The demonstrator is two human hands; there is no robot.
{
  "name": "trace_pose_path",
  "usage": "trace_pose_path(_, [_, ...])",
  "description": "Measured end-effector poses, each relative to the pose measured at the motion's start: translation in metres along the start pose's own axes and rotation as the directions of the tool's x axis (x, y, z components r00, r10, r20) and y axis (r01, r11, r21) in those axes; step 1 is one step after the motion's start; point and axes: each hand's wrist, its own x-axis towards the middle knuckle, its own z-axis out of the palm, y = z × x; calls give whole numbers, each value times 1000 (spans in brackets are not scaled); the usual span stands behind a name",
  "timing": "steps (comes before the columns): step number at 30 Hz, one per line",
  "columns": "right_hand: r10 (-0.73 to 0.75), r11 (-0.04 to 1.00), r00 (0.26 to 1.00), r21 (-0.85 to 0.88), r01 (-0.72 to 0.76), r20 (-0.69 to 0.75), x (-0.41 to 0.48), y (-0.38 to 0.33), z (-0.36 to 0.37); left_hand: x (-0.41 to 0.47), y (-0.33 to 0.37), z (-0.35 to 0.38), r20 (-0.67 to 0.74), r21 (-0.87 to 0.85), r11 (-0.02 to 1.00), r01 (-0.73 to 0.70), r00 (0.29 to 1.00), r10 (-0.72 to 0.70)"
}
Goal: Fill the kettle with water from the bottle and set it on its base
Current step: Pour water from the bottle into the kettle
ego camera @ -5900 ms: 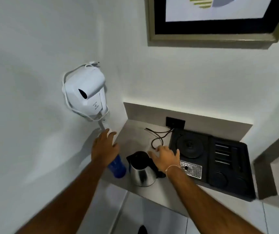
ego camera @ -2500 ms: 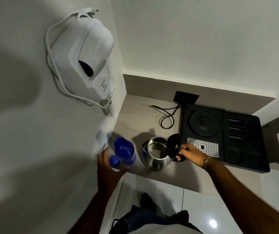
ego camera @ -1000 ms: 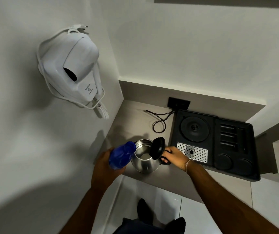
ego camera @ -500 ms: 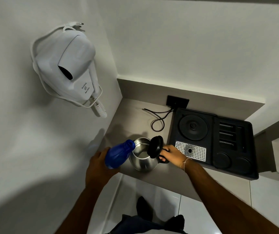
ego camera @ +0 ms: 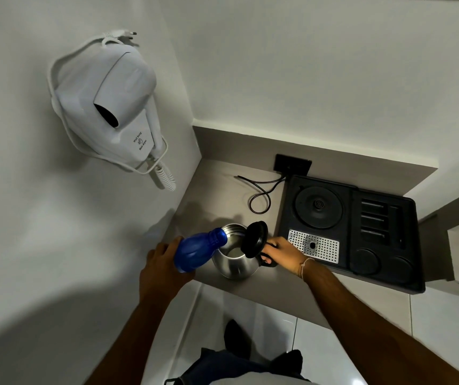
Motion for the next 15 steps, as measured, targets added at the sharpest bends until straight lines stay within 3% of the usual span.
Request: trace_pose_path(15, [33,999,999,-31,-33,-5,1,3,1,0,9,-15,-33,193,981,-10,999,17])
